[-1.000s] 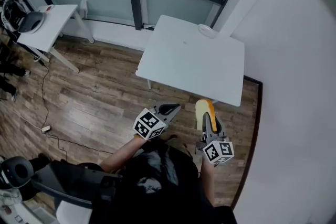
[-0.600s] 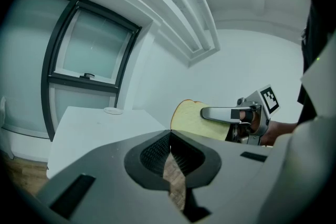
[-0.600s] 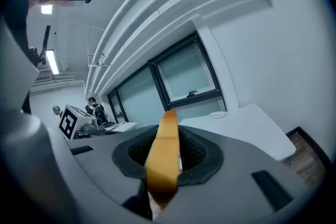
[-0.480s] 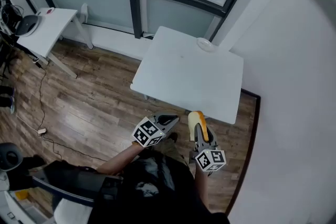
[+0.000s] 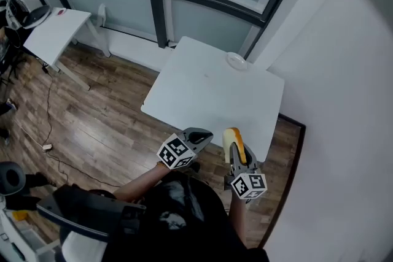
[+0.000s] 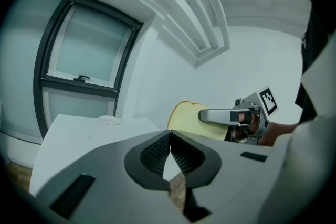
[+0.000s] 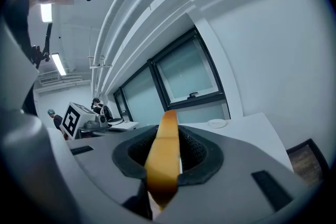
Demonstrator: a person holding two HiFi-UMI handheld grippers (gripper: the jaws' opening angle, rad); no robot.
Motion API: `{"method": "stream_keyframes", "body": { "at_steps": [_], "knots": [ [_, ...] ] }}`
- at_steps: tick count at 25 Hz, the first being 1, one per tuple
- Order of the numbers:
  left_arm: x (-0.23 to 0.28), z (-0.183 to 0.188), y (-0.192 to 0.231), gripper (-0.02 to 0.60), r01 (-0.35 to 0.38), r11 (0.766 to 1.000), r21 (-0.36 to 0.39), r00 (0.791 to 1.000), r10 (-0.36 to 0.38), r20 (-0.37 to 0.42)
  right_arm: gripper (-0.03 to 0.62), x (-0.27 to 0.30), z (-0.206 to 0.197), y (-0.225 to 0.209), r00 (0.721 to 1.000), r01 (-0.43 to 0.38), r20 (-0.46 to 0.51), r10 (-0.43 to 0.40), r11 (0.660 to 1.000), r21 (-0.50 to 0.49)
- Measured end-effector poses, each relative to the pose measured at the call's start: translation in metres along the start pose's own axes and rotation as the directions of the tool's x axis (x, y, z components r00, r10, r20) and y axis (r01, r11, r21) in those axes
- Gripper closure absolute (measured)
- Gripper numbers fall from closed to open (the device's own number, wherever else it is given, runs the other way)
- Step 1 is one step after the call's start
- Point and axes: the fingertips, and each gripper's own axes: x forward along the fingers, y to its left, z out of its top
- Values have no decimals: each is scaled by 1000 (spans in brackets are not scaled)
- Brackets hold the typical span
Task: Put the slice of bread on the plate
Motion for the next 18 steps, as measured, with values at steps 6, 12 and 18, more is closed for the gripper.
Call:
{"method": "stream_keyframes", "body": {
  "at_steps": [6,12,18],
  "knots": [
    [17,-2,17,577,-29,998,-62,1000,29,-6,497,24,0,-29,999,-28,-29,29,999,39],
    [44,0,54,577,-18,998,-64,998,13,-66,497,61,2,-50,998,-26,-63,30,997,66],
    [73,22,110,577,22,998,-53,996,-26,-81,497,124,20,-73,996,4,-88,0,999,49]
  ]
}}
